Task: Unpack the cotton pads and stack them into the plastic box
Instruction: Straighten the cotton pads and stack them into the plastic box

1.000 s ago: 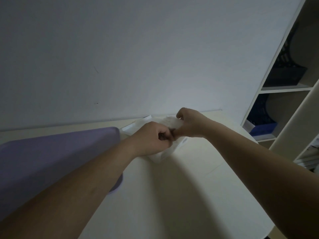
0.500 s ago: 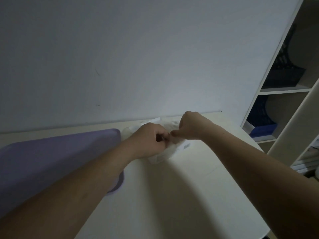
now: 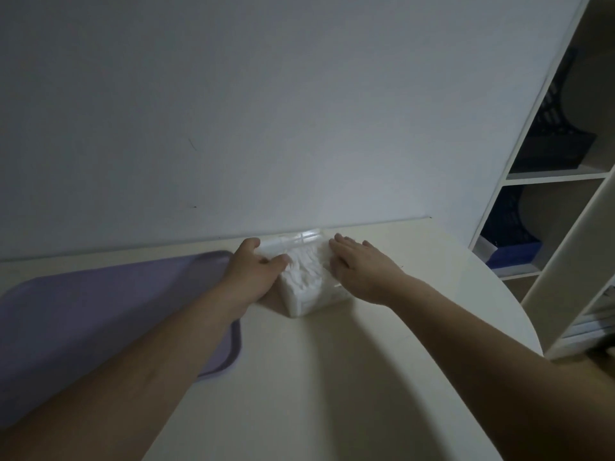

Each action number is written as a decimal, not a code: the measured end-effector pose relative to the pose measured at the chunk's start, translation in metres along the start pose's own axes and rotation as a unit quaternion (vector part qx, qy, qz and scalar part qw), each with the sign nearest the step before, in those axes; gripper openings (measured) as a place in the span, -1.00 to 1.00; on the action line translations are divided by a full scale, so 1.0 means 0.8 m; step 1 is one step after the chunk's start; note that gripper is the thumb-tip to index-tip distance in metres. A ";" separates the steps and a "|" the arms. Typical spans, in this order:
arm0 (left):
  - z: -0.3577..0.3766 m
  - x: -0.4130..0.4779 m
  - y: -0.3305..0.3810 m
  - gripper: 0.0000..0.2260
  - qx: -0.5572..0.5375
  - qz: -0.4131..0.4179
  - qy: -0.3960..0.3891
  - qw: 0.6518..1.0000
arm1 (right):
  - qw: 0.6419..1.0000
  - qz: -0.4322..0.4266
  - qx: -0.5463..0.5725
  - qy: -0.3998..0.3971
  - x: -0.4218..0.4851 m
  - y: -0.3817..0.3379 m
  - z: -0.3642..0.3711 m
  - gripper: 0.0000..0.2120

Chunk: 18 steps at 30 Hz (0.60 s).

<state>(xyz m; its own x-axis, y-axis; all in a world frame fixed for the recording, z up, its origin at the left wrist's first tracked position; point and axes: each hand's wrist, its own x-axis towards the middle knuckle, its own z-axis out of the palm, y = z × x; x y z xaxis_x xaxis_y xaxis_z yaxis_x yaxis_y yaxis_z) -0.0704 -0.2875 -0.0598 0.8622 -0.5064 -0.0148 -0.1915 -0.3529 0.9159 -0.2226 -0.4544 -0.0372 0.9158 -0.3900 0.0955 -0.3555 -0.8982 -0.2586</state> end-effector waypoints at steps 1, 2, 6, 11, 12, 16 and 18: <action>0.001 -0.002 0.000 -0.30 -0.005 0.008 -0.001 1.000 | 1.000 0.003 -0.005 0.005 0.000 -0.001 0.001 -0.83; 0.002 -0.001 -0.003 -0.29 -0.017 0.013 -0.003 1.000 | 1.000 0.004 -0.008 0.012 0.000 -0.003 0.004 -0.84; 0.006 -0.001 -0.003 -0.37 -0.058 0.044 0.010 0.997 | 0.996 0.028 0.081 0.006 0.002 -0.003 0.006 -0.85; 0.005 -0.004 0.004 -0.54 -0.032 0.114 0.030 0.992 | 0.822 0.176 0.503 0.199 -0.015 0.015 -0.005 -0.68; 0.005 -0.005 0.005 -0.64 -0.020 0.137 0.033 0.990 | 0.800 0.198 0.529 0.200 -0.017 0.018 -0.006 -0.74; 0.001 -0.019 0.010 -0.75 -0.015 0.167 0.022 0.986 | 0.748 0.249 0.572 0.225 -0.023 0.010 -0.002 -0.69; -0.004 -0.028 0.014 -0.71 -0.013 0.167 -0.002 0.986 | 0.739 0.243 0.583 0.234 -0.024 0.007 -0.003 -0.48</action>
<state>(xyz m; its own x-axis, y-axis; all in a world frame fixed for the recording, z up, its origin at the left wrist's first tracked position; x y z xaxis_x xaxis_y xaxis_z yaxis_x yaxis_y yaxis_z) -0.0902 -0.2774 -0.0478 0.7509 -0.5948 0.2872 -0.4518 -0.1454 0.8802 -0.2424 -0.4523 -0.0385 0.4713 -0.8814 -0.0305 0.0314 0.0513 -0.9982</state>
